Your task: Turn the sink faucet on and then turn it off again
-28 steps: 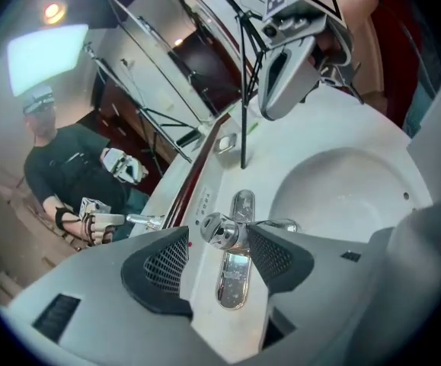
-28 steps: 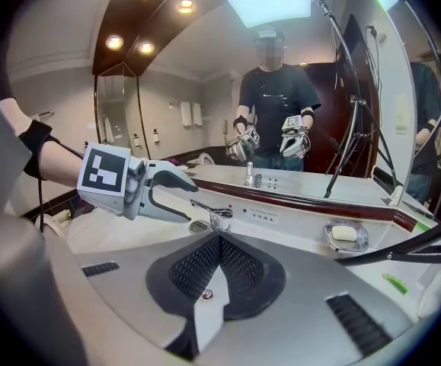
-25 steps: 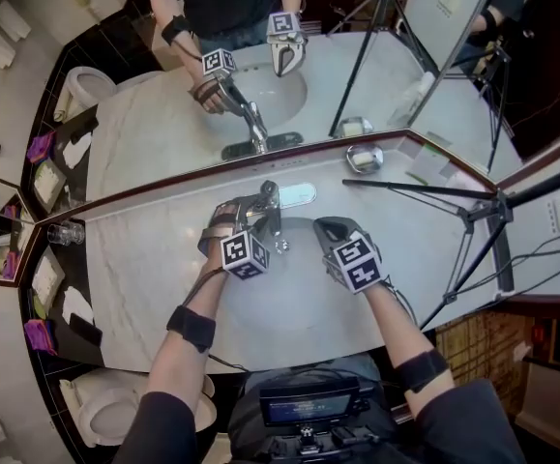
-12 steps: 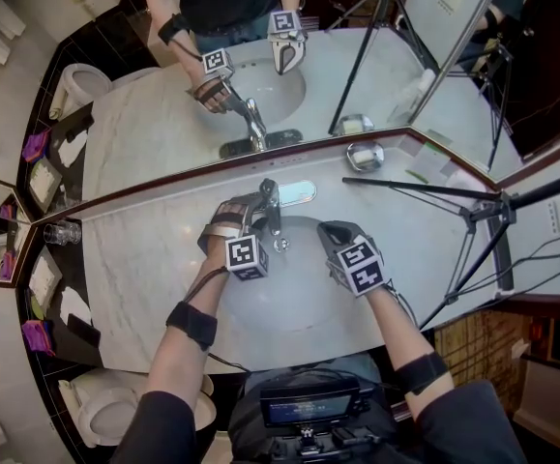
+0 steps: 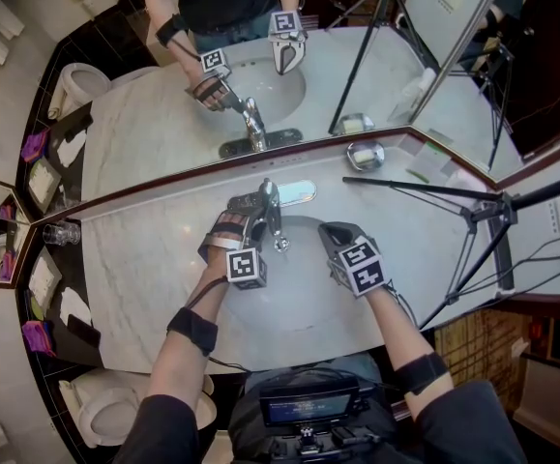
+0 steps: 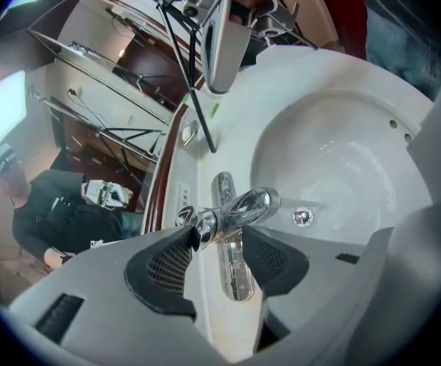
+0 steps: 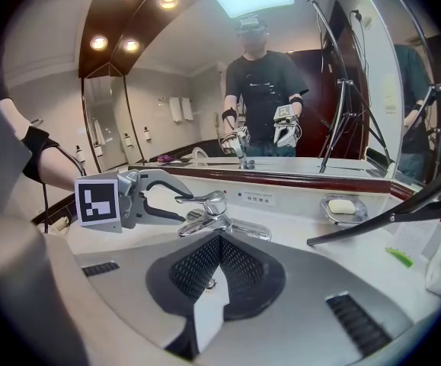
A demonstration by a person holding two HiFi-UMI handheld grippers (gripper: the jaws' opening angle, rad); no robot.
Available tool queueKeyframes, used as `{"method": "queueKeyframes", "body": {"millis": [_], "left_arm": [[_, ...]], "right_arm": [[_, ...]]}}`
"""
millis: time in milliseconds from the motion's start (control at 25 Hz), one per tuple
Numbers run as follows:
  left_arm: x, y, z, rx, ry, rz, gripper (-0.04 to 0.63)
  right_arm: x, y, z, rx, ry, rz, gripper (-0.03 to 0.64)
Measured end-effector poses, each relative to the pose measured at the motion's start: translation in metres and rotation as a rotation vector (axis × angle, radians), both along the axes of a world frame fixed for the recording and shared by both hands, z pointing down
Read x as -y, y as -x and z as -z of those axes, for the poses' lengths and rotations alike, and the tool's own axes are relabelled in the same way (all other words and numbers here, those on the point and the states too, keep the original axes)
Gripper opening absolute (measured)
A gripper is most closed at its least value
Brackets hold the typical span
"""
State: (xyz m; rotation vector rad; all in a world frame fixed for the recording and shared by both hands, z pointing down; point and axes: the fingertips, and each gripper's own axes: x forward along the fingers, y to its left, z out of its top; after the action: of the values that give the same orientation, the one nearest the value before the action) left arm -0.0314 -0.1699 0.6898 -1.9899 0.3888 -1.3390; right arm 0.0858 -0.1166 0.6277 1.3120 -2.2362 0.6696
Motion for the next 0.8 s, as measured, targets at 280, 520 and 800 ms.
{"method": "queueKeyframes", "body": {"millis": [280,520,800], "left_arm": [[0.000,-0.001,0.004,-0.029,-0.040,0.006,0.164],[0.002,-0.003,0.007,-0.048,-0.074,0.013,0.156],[-0.004,0.000,0.001,-0.052,-0.075,0.028,0.123]], "right_arm": [[0.003,-0.003,-0.008,-0.009,0.002,-0.001,0.018],[0.007,-0.002,-0.004,-0.004,-0.005,-0.001,0.018],[0.007,-0.005,-0.010,-0.008,-0.003,-0.002,0.018]]}}
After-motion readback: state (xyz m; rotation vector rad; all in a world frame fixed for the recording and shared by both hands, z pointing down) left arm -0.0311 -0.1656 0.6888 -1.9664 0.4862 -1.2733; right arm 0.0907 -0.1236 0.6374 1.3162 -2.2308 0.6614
